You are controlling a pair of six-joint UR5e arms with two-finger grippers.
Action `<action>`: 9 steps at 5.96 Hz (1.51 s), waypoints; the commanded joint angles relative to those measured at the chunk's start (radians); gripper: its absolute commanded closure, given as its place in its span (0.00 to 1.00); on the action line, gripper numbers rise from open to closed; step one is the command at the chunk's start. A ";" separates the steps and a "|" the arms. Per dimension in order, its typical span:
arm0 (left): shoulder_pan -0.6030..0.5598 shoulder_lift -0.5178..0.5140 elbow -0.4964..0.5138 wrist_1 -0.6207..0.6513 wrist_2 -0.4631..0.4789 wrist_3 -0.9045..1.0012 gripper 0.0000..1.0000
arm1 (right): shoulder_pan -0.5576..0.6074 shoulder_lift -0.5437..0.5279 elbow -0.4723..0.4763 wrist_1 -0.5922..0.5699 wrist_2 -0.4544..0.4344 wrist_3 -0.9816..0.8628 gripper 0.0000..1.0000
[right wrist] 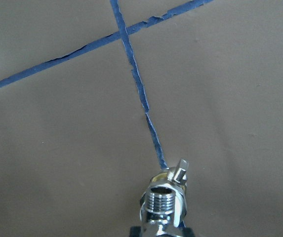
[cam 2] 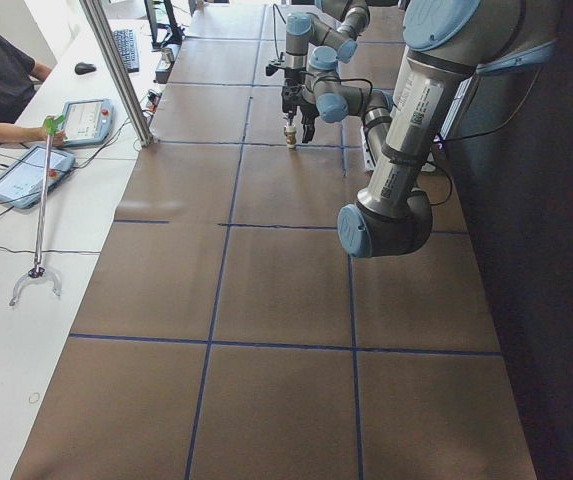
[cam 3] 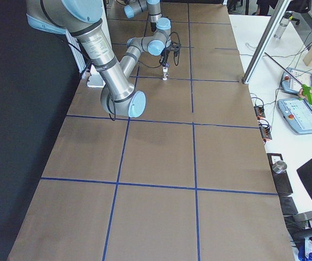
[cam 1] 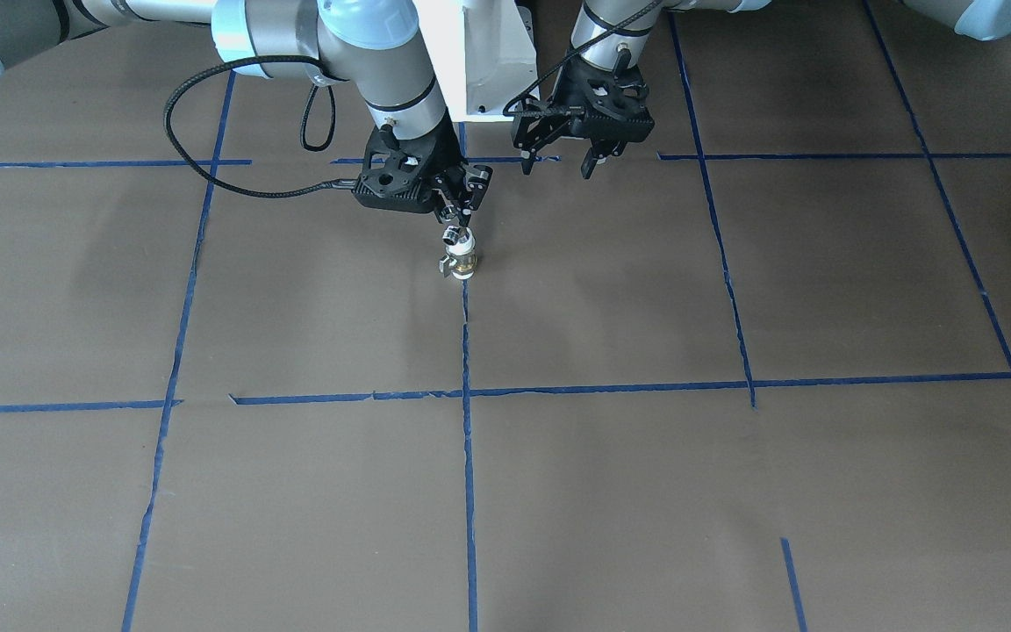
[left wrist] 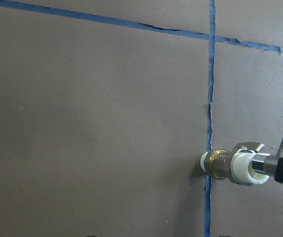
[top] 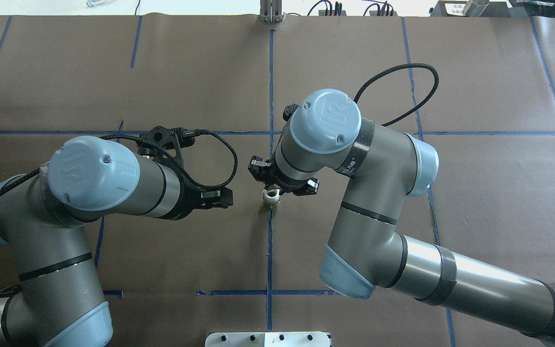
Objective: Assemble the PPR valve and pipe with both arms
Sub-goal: 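Press the chrome valve onto the white fitting held by the left gripper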
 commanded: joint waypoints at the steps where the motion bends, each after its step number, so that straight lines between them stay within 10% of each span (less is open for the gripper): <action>1: 0.000 0.000 -0.003 0.000 0.000 0.000 0.14 | -0.003 -0.001 -0.001 -0.002 0.000 0.000 0.97; 2: 0.000 0.000 -0.006 0.000 0.000 0.000 0.14 | -0.005 -0.003 -0.001 -0.001 0.000 -0.002 0.76; 5: 0.000 -0.002 -0.007 0.000 0.000 0.000 0.14 | -0.012 -0.006 -0.001 -0.002 0.000 -0.002 0.63; 6: 0.000 -0.002 -0.007 0.000 0.000 0.000 0.14 | -0.012 -0.007 -0.001 -0.001 0.000 -0.002 0.28; 7: 0.000 0.000 -0.007 0.000 0.000 0.000 0.14 | -0.012 -0.009 -0.003 0.001 0.000 -0.002 0.16; 9: 0.000 0.000 -0.007 0.000 0.000 0.000 0.14 | -0.012 -0.009 -0.003 0.004 0.000 0.000 0.14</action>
